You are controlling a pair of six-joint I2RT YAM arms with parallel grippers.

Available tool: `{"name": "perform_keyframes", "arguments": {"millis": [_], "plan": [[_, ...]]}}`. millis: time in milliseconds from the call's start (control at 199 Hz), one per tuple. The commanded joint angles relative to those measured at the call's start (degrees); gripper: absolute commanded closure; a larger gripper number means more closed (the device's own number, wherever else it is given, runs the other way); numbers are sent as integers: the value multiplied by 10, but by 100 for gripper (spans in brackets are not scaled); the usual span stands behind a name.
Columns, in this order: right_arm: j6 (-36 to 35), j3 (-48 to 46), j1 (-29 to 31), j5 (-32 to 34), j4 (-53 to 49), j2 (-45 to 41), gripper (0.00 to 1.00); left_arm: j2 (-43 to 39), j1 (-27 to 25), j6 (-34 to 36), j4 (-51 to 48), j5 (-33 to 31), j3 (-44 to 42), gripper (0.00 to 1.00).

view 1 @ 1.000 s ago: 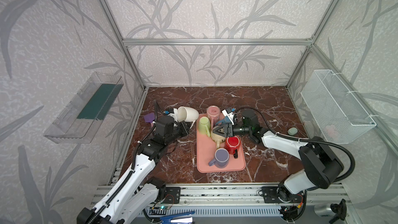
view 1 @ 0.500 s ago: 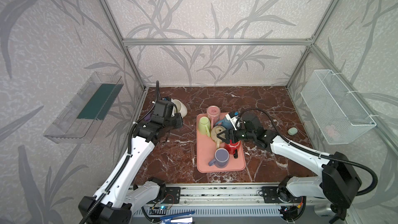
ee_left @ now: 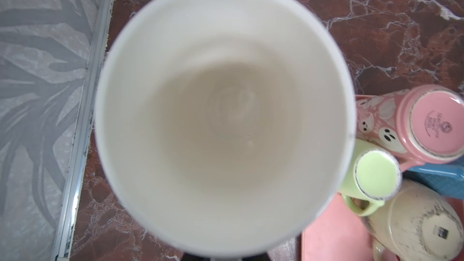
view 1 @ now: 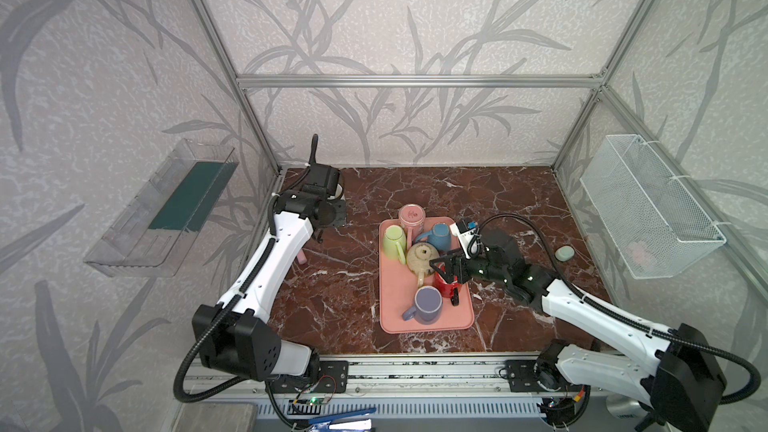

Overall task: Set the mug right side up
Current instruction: 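Carry the upright white mug with the left gripper toward the table's far corner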

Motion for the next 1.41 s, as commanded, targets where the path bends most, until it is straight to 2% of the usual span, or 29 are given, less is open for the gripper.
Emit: {"name": "perform_keyframes", "arguments": {"millis": [0, 90, 392, 447, 653, 1055, 1402], "plan": [[1, -9, 4, 13, 15, -22, 18, 31, 15, 39, 4, -41, 52, 100], [4, -13, 5, 15, 20, -25, 17, 67, 27, 50, 1, -58, 86, 100], [2, -16, 5, -2, 35, -15, 17, 205, 62, 48, 15, -55, 189, 100], [1, -17, 5, -2, 36, -13, 17, 235, 65, 31, 15, -83, 210, 100], [2, -18, 5, -2, 44, -1, 17, 317, 82, 46, 40, -92, 249, 100], [8, -18, 5, -15, 65, 39, 17, 407, 135, 22, 89, -9, 291, 100], [7, -12, 5, -21, 71, 75, 17, 459, 137, 44, 103, 23, 345, 100]]}}
